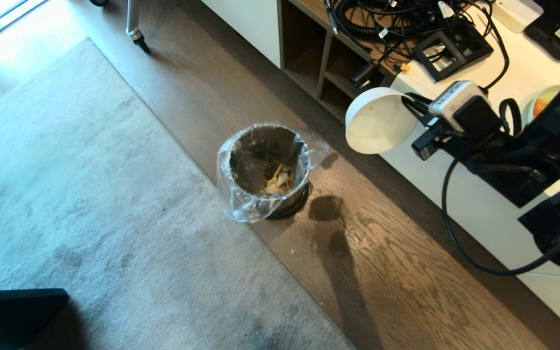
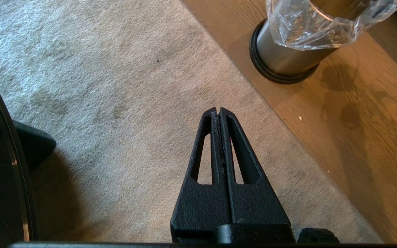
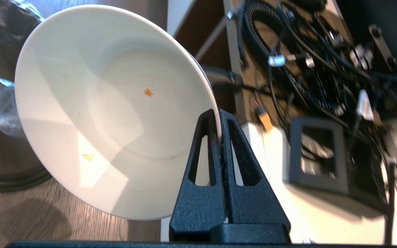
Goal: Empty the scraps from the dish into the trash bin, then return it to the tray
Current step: Put the bowl back to the table
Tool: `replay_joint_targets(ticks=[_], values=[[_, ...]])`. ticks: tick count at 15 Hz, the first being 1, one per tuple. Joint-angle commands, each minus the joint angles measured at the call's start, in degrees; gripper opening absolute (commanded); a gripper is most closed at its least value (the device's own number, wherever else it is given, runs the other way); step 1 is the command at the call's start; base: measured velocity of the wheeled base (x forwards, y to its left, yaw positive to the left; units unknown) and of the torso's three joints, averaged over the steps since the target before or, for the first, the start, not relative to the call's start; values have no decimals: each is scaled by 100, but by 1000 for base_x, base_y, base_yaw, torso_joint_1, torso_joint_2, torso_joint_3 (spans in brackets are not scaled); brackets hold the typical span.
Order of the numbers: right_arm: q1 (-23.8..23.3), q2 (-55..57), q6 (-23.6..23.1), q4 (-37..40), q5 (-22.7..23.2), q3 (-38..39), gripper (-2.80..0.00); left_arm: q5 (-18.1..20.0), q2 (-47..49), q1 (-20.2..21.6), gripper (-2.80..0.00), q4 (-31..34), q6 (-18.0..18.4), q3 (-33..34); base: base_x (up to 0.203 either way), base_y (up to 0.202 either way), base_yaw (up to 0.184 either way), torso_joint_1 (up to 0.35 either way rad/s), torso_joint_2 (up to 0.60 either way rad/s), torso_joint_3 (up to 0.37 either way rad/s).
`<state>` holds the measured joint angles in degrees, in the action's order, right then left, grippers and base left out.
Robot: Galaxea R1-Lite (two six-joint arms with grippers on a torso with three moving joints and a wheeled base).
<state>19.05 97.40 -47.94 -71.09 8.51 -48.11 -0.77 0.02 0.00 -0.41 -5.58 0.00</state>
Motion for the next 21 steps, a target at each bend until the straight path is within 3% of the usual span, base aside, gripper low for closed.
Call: replay_joint_targets(ticks=[1, 6, 11, 16, 21], values=[[-338, -516, 253, 97, 9, 423, -280, -2, -2, 0, -280, -2, -4, 0, 0, 0, 0, 0, 0, 0], [-1162, -1300, 999, 387, 10, 1451, -280, -2, -2, 0, -280, -2, -4, 0, 0, 0, 0, 0, 0, 0], [-1308, -2525, 1722, 1102, 22, 2497, -280, -2, -2, 0, -280, -2, -4, 0, 0, 0, 0, 0, 0, 0], [-1342, -4115, 2402, 2344, 9, 3200, -280, -2, -2, 0, -280, -2, -4, 0, 0, 0, 0, 0, 0, 0], [-1367, -5978, 2640, 4265, 19, 3597, -280, -2, -2, 0, -280, -2, -4, 0, 0, 0, 0, 0, 0, 0]])
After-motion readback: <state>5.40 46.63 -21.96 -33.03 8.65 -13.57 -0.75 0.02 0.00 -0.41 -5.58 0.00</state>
